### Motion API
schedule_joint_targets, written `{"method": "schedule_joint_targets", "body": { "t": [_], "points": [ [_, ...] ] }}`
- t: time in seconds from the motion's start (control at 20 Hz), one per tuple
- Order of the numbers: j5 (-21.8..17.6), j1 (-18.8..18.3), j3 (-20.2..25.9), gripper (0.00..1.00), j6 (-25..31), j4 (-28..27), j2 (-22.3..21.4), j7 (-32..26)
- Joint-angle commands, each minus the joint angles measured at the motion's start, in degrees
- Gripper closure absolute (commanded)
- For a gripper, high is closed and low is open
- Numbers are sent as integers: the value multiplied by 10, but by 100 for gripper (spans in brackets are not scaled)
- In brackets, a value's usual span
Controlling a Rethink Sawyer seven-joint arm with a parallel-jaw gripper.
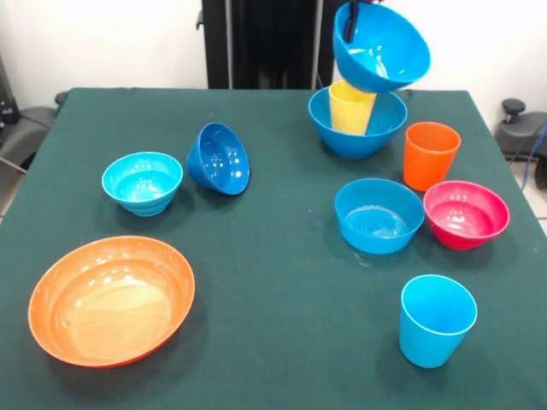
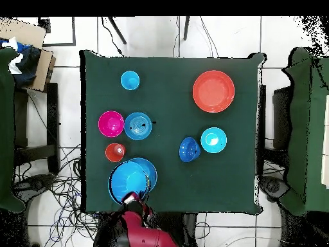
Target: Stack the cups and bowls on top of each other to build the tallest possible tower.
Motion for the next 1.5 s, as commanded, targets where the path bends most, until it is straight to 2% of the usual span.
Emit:
{"method": "schedule_joint_targets", "body": {
  "t": [0.05,0.7,1.5],
  "points": [
    [-14,-2,49,100,49,31,-25,55],
    [-2,4,47,100,52,25,-21,56],
    [-1,24,36,100,-24,12,48,77]
  ]
}}
